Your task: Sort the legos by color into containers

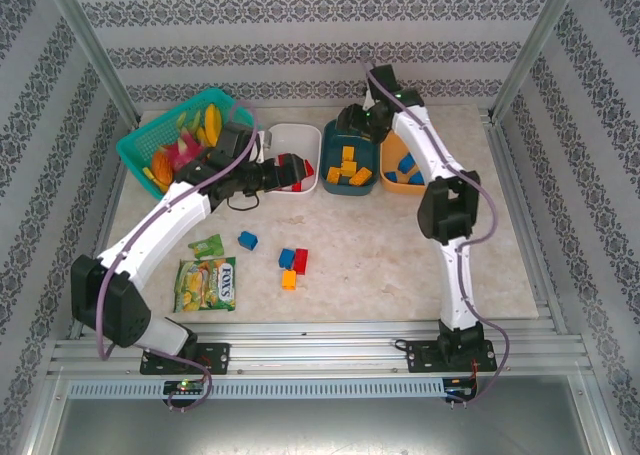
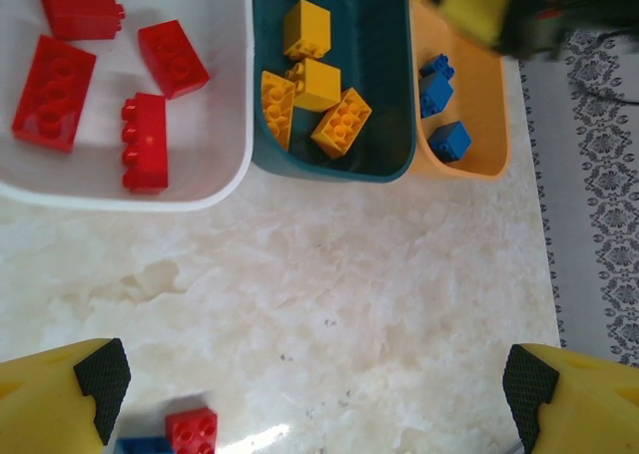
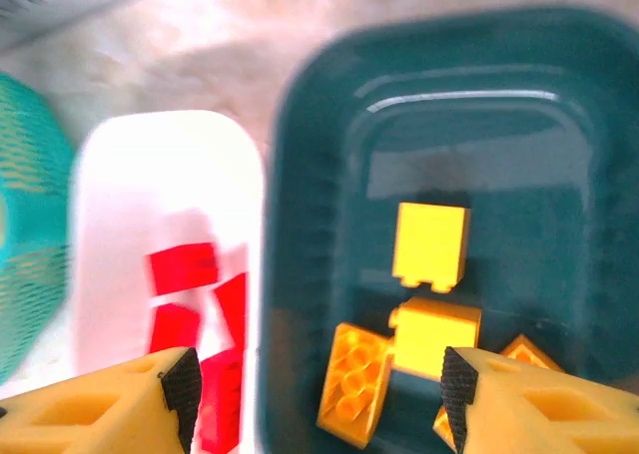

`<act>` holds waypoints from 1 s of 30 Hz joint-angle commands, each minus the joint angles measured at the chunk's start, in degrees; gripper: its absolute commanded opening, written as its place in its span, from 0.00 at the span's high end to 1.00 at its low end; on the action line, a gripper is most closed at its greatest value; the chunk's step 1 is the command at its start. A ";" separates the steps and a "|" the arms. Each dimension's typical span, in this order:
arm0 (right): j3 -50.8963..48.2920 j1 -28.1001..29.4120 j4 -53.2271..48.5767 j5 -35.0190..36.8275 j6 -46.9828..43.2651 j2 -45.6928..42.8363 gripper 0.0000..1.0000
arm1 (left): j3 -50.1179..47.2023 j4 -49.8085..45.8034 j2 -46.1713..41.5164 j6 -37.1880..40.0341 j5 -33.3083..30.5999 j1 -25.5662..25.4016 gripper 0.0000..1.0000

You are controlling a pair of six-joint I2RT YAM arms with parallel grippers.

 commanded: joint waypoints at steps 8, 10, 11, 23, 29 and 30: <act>-28.69 5.41 12.79 2.88 -1.44 -28.52 0.34 | -8.93 -8.82 -10.15 1.70 -1.43 0.61 0.03; -35.81 6.93 14.89 2.53 -1.65 -34.26 0.34 | -10.29 -10.57 -10.89 2.16 -1.24 0.31 0.04; -39.84 7.90 16.01 2.15 -1.65 -37.31 0.34 | -11.09 -11.35 -11.09 2.51 -1.16 0.03 0.04; -83.25 21.52 20.60 -5.71 4.97 -67.52 0.35 | -23.66 -10.13 -11.44 0.02 -5.51 -13.01 0.09; -90.94 23.79 16.52 -5.11 4.89 -74.27 0.35 | -25.58 -8.12 -9.52 -2.66 -7.59 -17.65 0.11; -91.61 23.72 16.80 -5.12 5.22 -74.82 0.35 | -25.53 -8.07 -9.04 -2.91 -7.90 -18.15 0.12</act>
